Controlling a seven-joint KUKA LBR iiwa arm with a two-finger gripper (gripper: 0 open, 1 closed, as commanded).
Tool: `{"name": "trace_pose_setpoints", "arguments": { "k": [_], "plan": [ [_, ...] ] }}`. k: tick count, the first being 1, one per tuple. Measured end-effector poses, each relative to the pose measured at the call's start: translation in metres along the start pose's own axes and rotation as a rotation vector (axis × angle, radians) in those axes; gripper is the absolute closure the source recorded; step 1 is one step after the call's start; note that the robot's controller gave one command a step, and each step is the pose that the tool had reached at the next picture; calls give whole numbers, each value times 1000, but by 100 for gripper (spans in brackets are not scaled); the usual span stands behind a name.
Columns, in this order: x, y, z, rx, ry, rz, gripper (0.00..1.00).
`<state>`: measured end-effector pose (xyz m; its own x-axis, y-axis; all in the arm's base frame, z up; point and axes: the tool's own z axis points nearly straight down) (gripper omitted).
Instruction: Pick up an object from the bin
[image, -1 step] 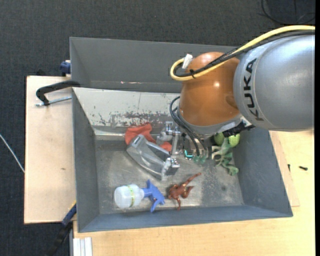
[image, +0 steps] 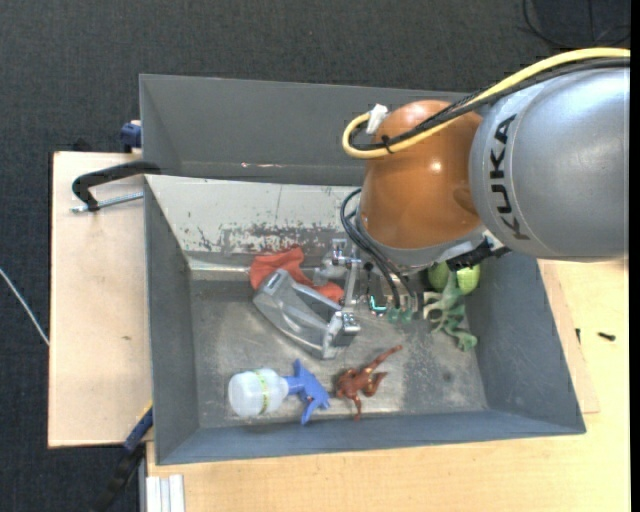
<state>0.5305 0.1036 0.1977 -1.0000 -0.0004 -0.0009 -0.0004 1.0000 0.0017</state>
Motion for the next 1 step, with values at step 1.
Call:
{"name": "trace_pose_setpoints", "arguments": {
  "k": [1],
  "plan": [
    [0, 0, 0, 0, 0, 0, 0]
  ]
}}
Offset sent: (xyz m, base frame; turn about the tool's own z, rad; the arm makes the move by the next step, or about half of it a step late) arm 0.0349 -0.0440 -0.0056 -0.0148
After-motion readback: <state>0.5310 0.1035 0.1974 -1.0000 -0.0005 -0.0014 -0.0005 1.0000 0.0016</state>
